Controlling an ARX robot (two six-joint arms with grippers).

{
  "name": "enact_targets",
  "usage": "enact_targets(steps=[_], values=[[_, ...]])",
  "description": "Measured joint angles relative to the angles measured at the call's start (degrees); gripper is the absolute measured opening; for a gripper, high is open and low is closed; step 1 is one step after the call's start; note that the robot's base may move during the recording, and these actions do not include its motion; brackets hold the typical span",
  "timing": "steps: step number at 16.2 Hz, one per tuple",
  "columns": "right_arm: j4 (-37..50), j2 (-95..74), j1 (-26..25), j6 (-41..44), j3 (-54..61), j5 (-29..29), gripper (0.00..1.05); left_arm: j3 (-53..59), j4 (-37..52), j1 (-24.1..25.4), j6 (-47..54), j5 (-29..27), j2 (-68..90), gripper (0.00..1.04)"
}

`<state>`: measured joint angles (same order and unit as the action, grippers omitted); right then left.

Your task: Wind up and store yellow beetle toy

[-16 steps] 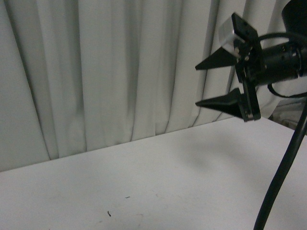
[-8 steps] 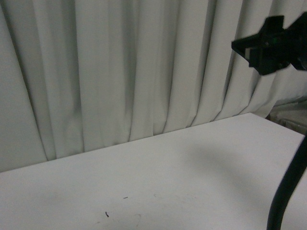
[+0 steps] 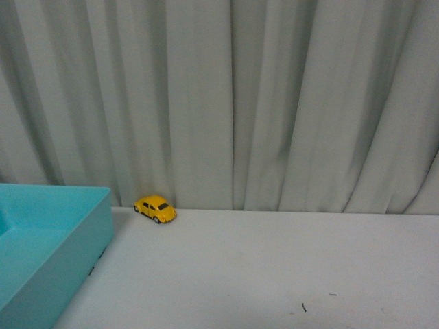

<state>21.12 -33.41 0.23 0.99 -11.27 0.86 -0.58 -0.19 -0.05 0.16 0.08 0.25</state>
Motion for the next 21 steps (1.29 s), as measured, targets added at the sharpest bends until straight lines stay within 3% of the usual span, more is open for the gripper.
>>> enact_targets(steps=[4, 18, 19, 20, 21], values=[[-5.81, 14.95, -0.24, -0.13, 8.46, -0.72, 0.02, 0.0, 0.0, 0.0, 0.0, -0.11, 0.0, 0.98], [-10.88, 23.19, -0.24, -0.15, 10.69, -0.72, 0.02, 0.0, 0.0, 0.0, 0.0, -0.11, 0.0, 0.98], [-12.96, 24.61, -0.24, -0.15, 10.67, -0.72, 0.02, 0.0, 0.0, 0.0, 0.0, -0.11, 0.0, 0.98], [-20.81, 30.03, -0.24, -0.15, 10.64, -0.72, 0.02, 0.0, 0.0, 0.0, 0.0, -0.13, 0.0, 0.98], [-20.33, 33.22, -0.24, -0.17, 10.6, -0.74, 0.02, 0.0, -0.04, 0.0, 0.0, -0.07, 0.0, 0.98]])
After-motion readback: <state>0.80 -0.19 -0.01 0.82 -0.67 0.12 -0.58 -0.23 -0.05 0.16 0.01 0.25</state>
